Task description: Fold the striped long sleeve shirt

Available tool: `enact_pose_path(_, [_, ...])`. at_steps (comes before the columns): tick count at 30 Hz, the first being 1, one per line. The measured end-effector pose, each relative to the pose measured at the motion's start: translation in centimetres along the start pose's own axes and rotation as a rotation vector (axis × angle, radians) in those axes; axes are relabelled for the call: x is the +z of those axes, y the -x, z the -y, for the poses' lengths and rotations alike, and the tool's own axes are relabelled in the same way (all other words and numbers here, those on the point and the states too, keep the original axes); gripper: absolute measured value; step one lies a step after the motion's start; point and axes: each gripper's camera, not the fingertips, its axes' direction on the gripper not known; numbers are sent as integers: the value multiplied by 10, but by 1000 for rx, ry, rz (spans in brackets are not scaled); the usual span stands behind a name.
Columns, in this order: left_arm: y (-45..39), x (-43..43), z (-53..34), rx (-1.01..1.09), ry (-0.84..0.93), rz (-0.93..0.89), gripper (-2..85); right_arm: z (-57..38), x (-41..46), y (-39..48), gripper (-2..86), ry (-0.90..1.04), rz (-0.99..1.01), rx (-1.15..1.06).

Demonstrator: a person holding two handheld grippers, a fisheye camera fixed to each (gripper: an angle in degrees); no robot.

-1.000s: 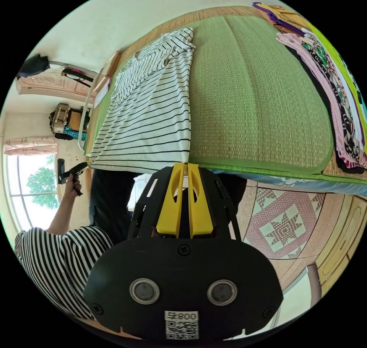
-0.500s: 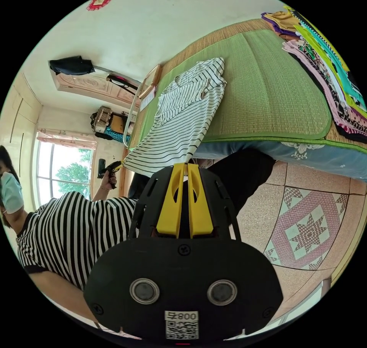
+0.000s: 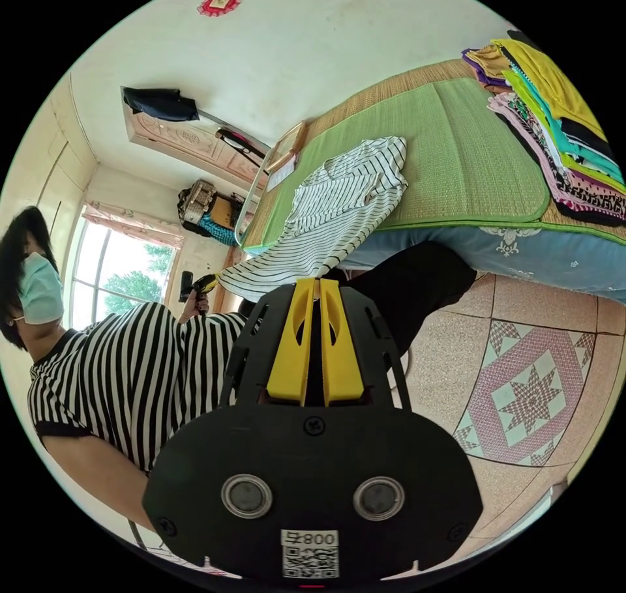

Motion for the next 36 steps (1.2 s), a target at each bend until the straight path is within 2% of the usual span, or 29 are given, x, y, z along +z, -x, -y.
enact_pose_path(17, [-1,48,97,63,-37,-34,12,49,26,-33,11,-152,43,-37])
enact_pose_path(28, [-14,107,240,115,-62,-16,12,173,76,-70,13,-201,19,-48])
enact_pose_path(36, [-13,167,362,81,-88,13,13,290,142,-110,13,-156,-17,-11])
